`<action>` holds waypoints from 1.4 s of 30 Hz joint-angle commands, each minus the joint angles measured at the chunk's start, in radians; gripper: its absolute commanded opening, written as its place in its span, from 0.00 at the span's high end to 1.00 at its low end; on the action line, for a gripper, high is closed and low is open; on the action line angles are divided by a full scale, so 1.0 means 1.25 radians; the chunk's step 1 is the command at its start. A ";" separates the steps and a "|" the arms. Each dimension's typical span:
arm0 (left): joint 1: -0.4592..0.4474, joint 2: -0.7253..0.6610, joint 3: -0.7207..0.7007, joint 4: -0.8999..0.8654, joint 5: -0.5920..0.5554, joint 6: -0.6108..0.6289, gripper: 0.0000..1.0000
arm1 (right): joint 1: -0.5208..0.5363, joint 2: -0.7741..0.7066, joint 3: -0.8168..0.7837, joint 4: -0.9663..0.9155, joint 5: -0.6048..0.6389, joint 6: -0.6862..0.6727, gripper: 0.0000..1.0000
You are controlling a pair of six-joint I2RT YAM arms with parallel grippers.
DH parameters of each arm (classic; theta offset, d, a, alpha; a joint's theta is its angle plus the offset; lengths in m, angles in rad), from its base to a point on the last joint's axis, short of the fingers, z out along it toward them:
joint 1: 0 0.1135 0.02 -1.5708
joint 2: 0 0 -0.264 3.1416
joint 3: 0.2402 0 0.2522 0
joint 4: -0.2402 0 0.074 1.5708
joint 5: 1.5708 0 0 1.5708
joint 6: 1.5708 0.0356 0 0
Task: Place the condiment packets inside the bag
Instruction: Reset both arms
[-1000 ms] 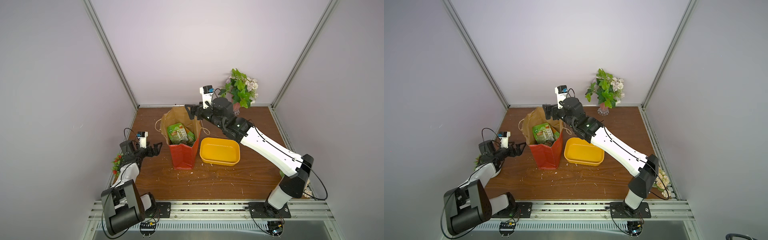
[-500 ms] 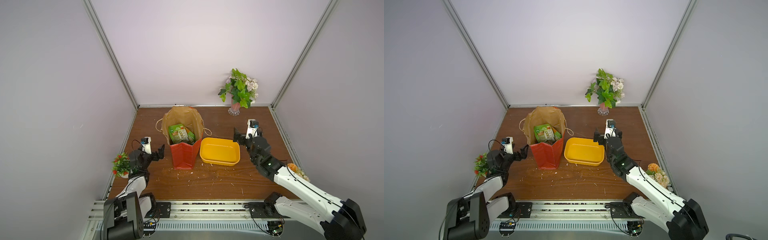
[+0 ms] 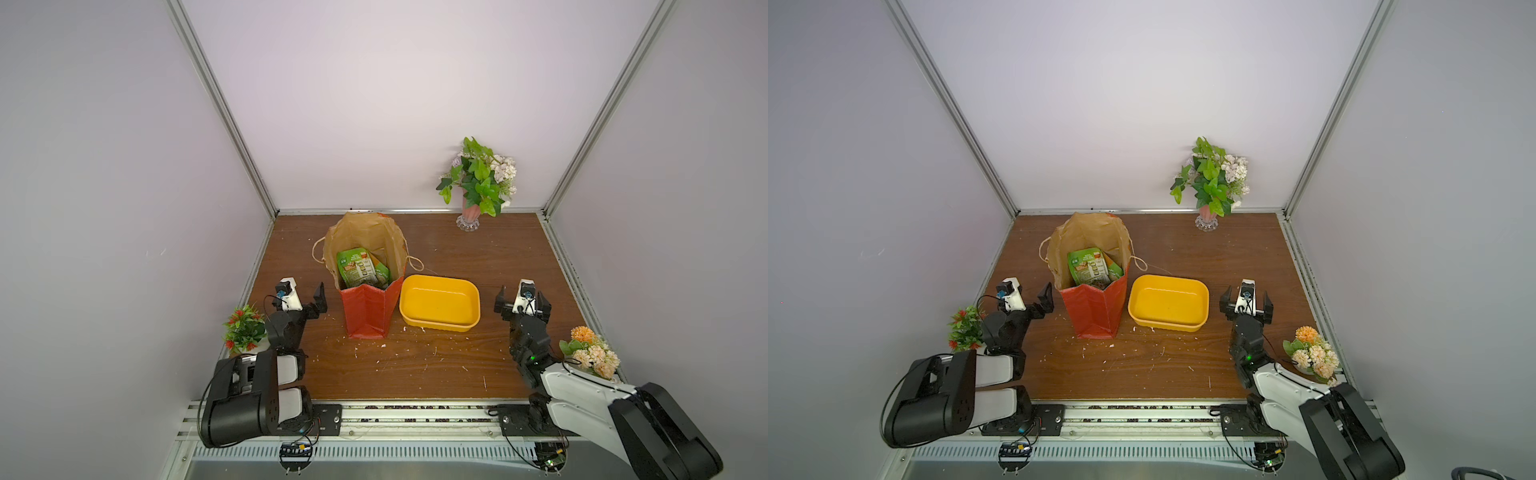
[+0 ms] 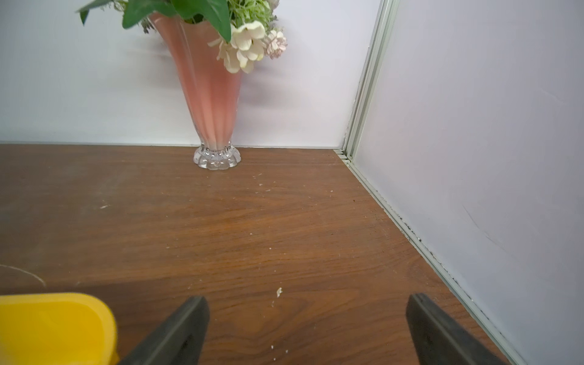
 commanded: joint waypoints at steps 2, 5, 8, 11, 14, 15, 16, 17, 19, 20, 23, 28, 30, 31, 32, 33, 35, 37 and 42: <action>-0.082 0.076 0.008 0.129 -0.112 0.047 0.01 | -0.052 0.100 -0.041 0.316 -0.097 -0.027 0.01; -0.125 0.164 0.020 0.193 -0.174 0.073 0.01 | -0.092 0.145 -0.027 0.334 -0.202 -0.039 0.00; -0.130 0.164 0.049 0.140 -0.223 0.061 0.01 | -0.130 0.260 -0.031 0.444 -0.262 -0.026 0.00; -0.130 0.157 0.109 0.010 -0.258 0.044 0.01 | -0.132 0.379 0.002 0.541 -0.261 -0.034 0.00; -0.135 0.164 0.117 0.000 -0.248 0.058 0.01 | -0.165 0.303 0.107 0.233 -0.299 0.005 0.00; -0.136 0.166 0.119 -0.001 -0.239 0.062 0.01 | -0.181 0.317 0.131 0.207 -0.316 0.021 0.00; -0.136 0.165 0.119 -0.002 -0.238 0.064 0.01 | -0.201 0.327 0.139 0.197 -0.348 0.036 0.01; -0.136 0.165 0.119 -0.003 -0.237 0.064 0.01 | -0.221 0.326 0.147 0.177 -0.380 0.048 0.00; -0.136 0.164 0.119 -0.003 -0.237 0.064 0.01 | -0.229 0.322 0.149 0.163 -0.395 0.053 0.00; -0.136 0.164 0.118 -0.002 -0.237 0.063 0.01 | -0.229 0.324 0.147 0.171 -0.395 0.053 0.00; -0.136 0.163 0.118 -0.002 -0.237 0.063 0.01 | -0.228 0.323 0.141 0.181 -0.395 0.051 0.00; -0.136 0.162 0.117 -0.002 -0.237 0.063 0.01 | -0.229 0.323 0.140 0.185 -0.395 0.051 0.00; -0.136 0.162 0.117 -0.002 -0.237 0.063 0.01 | -0.228 0.323 0.140 0.185 -0.395 0.051 0.00; -0.136 0.162 0.118 -0.002 -0.237 0.063 0.01 | -0.228 0.323 0.140 0.184 -0.395 0.051 0.00; -0.136 0.162 0.117 -0.002 -0.237 0.063 0.01 | -0.228 0.323 0.140 0.184 -0.395 0.051 0.00; -0.136 0.162 0.117 -0.002 -0.237 0.063 0.01 | -0.228 0.323 0.140 0.184 -0.395 0.051 0.00; -0.136 0.162 0.118 -0.002 -0.237 0.063 0.01 | -0.228 0.323 0.140 0.185 -0.395 0.051 0.01; -0.136 0.162 0.117 -0.002 -0.236 0.063 0.01 | -0.228 0.323 0.140 0.184 -0.395 0.051 0.00; -0.136 0.161 0.117 -0.002 -0.237 0.063 0.01 | -0.229 0.323 0.140 0.184 -0.395 0.051 0.01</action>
